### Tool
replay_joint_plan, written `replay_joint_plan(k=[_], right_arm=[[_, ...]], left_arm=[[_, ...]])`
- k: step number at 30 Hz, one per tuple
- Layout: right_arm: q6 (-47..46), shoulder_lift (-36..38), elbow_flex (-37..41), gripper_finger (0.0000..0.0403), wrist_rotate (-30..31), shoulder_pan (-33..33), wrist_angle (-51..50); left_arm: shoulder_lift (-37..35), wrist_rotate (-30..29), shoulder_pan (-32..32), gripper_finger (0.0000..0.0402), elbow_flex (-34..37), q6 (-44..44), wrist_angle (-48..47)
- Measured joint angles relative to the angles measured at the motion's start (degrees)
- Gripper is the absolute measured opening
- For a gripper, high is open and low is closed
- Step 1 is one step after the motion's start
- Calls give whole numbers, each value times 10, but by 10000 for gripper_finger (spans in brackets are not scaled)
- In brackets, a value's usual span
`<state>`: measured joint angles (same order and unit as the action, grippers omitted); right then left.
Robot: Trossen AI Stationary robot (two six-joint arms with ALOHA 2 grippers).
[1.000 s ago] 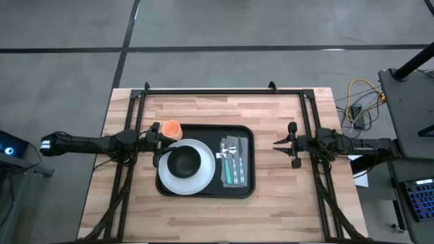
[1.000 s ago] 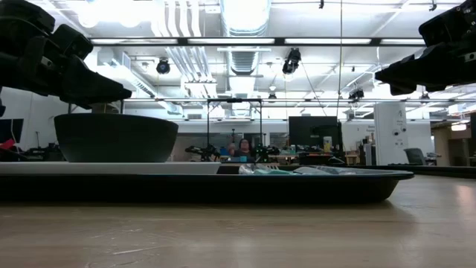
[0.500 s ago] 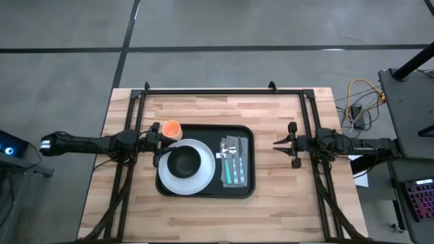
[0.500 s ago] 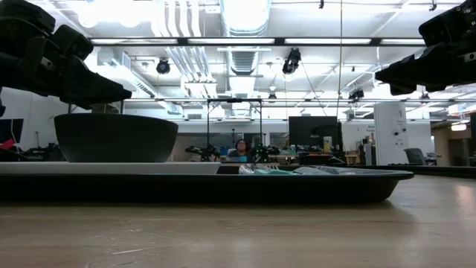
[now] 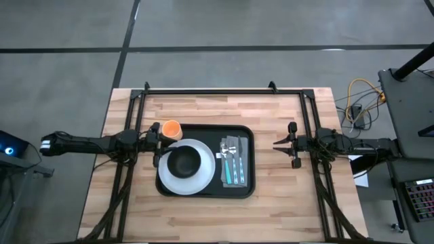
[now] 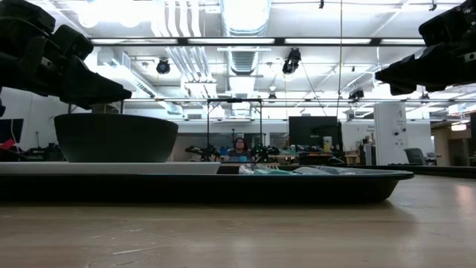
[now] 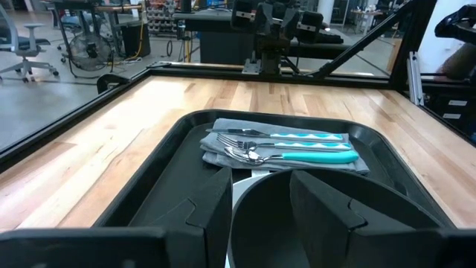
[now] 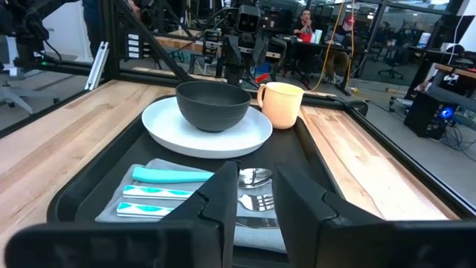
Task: Set up tray
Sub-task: Return to Home Position
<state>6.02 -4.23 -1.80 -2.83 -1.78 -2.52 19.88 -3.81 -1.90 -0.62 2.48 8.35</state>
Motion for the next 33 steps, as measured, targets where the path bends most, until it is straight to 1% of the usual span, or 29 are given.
replay_joint_plan(k=[6,21,33], right_arm=[[0,0,0,68,0,0,0],[0,0,0,87,0,0,0],[0,0,0,68,0,0,0]], left_arm=[[0,0,0,118,0,0,0],[0,0,0,118,0,0,0],[0,0,0,118,0,0,0]])
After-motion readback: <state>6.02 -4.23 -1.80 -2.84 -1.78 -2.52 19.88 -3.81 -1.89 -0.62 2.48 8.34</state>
